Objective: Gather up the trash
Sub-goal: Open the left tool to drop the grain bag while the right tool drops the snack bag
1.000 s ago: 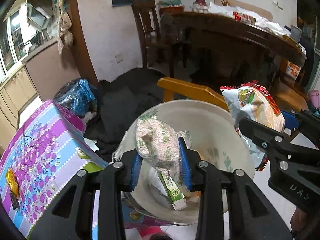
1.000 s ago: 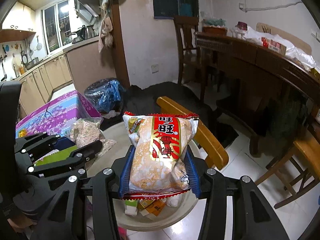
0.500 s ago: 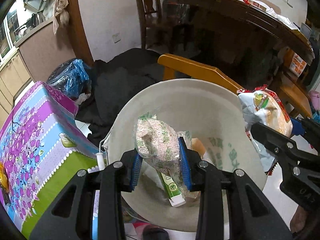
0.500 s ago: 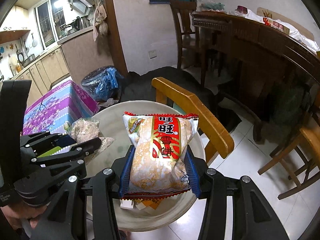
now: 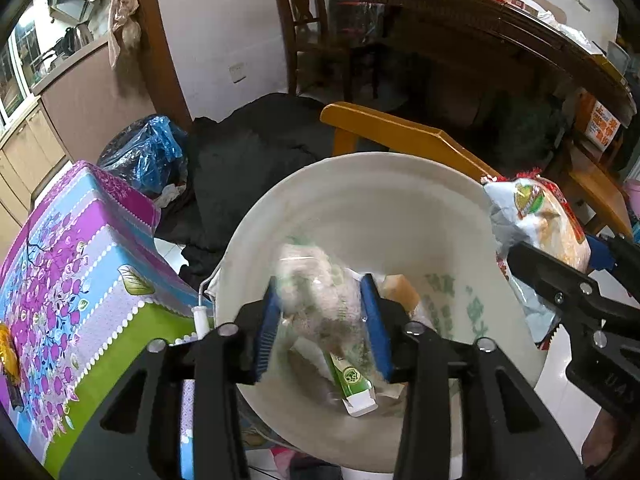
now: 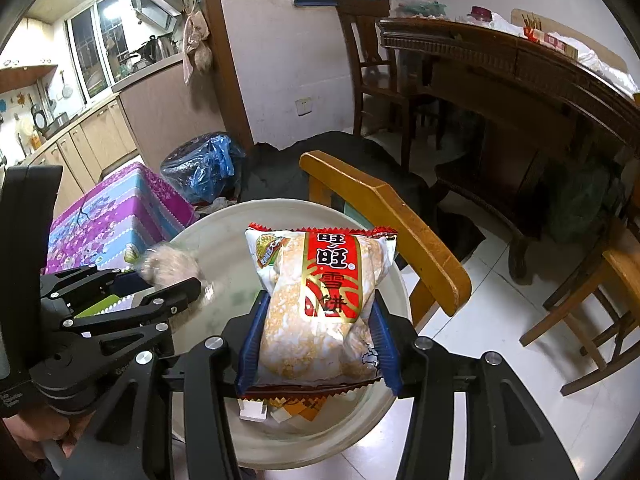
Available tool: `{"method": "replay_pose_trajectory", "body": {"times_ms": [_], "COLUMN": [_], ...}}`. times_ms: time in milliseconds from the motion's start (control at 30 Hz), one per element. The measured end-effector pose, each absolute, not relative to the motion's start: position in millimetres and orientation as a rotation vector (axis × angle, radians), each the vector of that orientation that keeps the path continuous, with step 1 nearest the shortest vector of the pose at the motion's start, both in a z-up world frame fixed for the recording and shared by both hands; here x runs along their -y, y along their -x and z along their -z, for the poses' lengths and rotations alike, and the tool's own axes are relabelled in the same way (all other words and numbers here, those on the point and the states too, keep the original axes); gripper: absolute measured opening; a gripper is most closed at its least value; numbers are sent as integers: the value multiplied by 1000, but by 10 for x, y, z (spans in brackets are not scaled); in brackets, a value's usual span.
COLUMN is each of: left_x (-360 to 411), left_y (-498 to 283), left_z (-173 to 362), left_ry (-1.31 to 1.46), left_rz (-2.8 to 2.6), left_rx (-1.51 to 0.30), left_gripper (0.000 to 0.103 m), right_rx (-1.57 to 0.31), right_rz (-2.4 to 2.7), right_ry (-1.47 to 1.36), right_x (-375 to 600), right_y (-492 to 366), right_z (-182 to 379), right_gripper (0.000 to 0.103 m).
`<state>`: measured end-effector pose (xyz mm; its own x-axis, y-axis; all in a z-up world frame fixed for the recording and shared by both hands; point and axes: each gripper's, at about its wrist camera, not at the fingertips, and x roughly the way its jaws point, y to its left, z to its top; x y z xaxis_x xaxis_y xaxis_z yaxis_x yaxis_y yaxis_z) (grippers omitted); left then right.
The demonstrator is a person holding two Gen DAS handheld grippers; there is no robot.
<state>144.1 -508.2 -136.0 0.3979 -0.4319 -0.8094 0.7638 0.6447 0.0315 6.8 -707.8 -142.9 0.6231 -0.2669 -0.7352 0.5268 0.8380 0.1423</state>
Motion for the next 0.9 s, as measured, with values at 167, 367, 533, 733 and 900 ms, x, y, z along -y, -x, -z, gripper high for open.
{"method": "replay_pose_trajectory", "body": {"times_ms": [167, 367, 533, 733, 900], "left_x": [5057, 5029, 4966, 4819, 4632], "left_y": [-1462, -1430, -1399, -1342, -1325], "left_z": [1342, 1306, 1233, 1110, 1027], "left_ry": [-434, -442, -434, -428, -412], "left_rz": [770, 765, 760, 755, 745], "left_rx": [-855, -836, -813, -773, -752], "left_gripper": [56, 56, 56, 56, 56], "right_rx": [-761, -726, -674, -607, -559], "right_rz": [473, 483, 494, 494, 467], "right_ry": [-378, -375, -340, -289, -274], "right_x": [7082, 7044, 6912, 6667, 6433], "right_y": [-28, 71, 203, 359, 462], "right_z": [1452, 1388, 1200, 911, 727], "right_gripper": [58, 58, 59, 64, 68]}}
